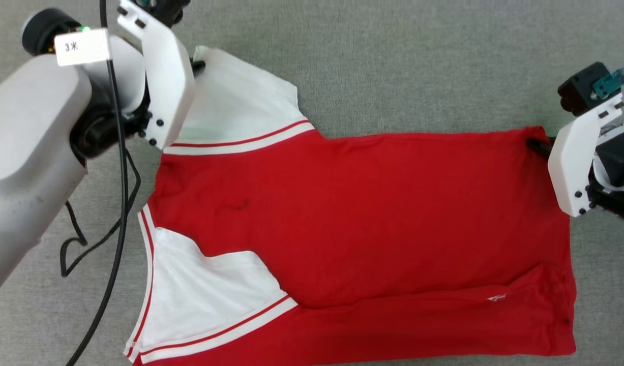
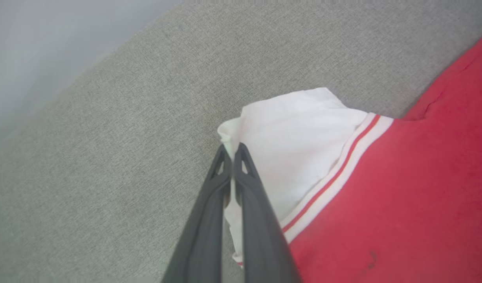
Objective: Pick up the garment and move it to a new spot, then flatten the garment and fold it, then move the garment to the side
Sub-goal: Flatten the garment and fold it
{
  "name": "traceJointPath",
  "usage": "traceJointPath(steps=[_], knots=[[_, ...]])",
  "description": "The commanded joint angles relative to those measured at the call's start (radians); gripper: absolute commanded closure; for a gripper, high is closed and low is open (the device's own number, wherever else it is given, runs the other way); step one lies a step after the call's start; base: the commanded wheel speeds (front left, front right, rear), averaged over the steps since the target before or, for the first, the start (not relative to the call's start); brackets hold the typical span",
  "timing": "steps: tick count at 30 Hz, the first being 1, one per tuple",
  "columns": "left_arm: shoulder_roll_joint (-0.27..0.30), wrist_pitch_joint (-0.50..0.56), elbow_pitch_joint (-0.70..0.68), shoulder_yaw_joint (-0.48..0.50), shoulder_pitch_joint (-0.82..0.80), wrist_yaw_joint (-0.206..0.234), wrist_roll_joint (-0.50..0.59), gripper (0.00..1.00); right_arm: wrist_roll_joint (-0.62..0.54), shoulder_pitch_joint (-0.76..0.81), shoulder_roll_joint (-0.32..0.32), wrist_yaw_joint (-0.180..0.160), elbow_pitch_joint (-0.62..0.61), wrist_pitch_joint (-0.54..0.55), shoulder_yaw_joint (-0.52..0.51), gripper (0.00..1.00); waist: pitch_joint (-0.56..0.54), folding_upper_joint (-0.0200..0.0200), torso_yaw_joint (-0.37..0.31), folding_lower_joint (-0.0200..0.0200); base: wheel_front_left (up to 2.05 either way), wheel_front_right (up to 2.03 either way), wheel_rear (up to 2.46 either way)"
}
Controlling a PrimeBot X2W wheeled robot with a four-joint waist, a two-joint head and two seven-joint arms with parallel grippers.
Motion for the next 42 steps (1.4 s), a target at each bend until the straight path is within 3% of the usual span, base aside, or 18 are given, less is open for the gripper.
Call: traceJointPath(steps=[1,10,17,30,37,42], knots=[[0.017,-0.018,-0.007,0.0,0.024,0.0,-0.009,1.0,0.004,0.02,0.003,-0.002,0.012,-0.051,-0.004,1.0,-0.037,0.0,0.0,0.0001,0.0,0.0,0.0],[0.078,-0.085,-0.078,0.002,0.104,0.009,-0.011,1.0,0.015,0.09,-0.017,-0.002,-0.019,-0.176,-0.039,1.0,-0.12,0.0,0.011,0.0001,0.0,0.0,0.0],[0.144,-0.111,-0.192,-0.01,0.22,0.054,-0.033,1.0,0.028,0.209,-0.043,-0.002,-0.075,-0.217,-0.08,1.0,-0.207,0.0,0.027,0.0001,0.0,0.0,0.0],[0.334,-0.198,-0.436,-0.026,0.511,0.202,-0.097,1.0,0.03,0.456,-0.049,-0.002,-0.194,-0.195,-0.187,1.0,-0.314,0.0,0.025,0.0001,0.0,0.0,0.0],[0.396,-0.267,-0.531,-0.04,0.668,0.295,-0.145,1.0,0.036,0.602,-0.043,-0.002,-0.264,-0.179,-0.259,1.0,-0.341,0.0,0.03,0.0001,0.0,0.0,0.0],[0.388,-0.318,-0.551,-0.062,0.765,0.332,-0.177,1.0,0.029,0.695,-0.028,-0.002,-0.303,-0.161,-0.304,1.0,-0.345,0.0,0.032,0.0001,0.0,0.0,0.0]])
